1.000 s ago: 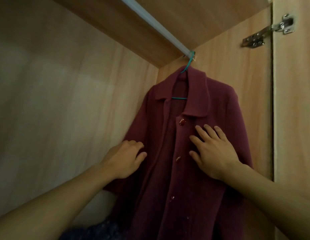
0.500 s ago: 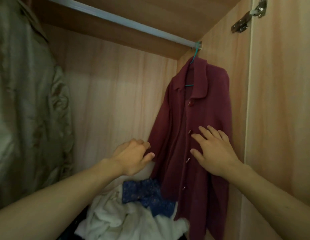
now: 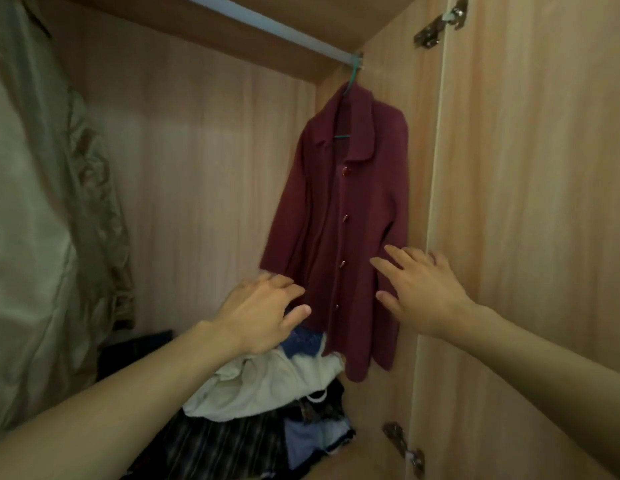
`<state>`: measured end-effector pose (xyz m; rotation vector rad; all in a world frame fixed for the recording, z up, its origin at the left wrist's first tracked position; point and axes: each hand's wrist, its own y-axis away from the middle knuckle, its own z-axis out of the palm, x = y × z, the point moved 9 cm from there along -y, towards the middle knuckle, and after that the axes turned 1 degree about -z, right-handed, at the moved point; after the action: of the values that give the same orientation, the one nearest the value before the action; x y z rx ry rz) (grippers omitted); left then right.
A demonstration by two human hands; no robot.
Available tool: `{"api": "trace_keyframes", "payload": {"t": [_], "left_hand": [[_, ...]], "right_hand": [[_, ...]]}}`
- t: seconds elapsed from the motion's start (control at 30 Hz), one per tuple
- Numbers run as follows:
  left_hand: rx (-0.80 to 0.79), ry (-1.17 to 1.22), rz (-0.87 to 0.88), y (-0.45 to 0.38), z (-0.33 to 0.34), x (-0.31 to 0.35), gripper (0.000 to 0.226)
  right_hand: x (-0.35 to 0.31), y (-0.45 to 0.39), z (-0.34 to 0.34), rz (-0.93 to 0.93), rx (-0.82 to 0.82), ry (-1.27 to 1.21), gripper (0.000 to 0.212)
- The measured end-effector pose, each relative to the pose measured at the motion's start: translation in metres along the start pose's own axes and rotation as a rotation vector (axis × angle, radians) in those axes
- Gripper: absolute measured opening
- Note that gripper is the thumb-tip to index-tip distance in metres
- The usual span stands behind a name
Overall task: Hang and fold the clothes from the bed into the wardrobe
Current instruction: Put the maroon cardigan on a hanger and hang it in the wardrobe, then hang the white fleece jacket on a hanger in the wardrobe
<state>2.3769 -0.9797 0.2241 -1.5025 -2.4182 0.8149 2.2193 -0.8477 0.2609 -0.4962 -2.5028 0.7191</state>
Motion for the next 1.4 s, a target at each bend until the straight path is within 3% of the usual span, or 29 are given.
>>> {"api": "trace_keyframes", "payload": {"t": [0.17,0.33,0.57,0.83,1.03,1.17,1.4], "left_hand": [[0.066,0.362,0.048,0.025,0.033,0.033,0.053],[-0.087,0.545,0.134,0.067,0.082,0.132,0.054],[-0.072,0.678,0.352,0.080,0.040,0.260,0.052],[-0.075,0.734,0.634,0.138,-0.033,0.448,0.053],[-0.157,0.792,0.772,0.232,-0.077,0.624,0.057],[-0.273,0.680,0.909,0.311,-0.094,0.740,0.056],[-0.277,0.600,1.092,0.374,-0.138,0.862,0.057]], "right_hand": [[0.001,0.069,0.000,0.069,-0.122,0.078,0.058],[0.030,0.164,0.002,0.205,-0.316,0.075,0.062],[0.101,0.308,-0.054,0.429,-0.338,0.157,0.062],[0.167,0.519,-0.139,0.666,-0.387,0.211,0.065],[0.212,0.732,-0.235,0.856,-0.444,0.247,0.064],[0.230,0.858,-0.284,1.000,-0.455,0.241,0.063],[0.246,1.004,-0.337,1.190,-0.442,0.204,0.061]]}}
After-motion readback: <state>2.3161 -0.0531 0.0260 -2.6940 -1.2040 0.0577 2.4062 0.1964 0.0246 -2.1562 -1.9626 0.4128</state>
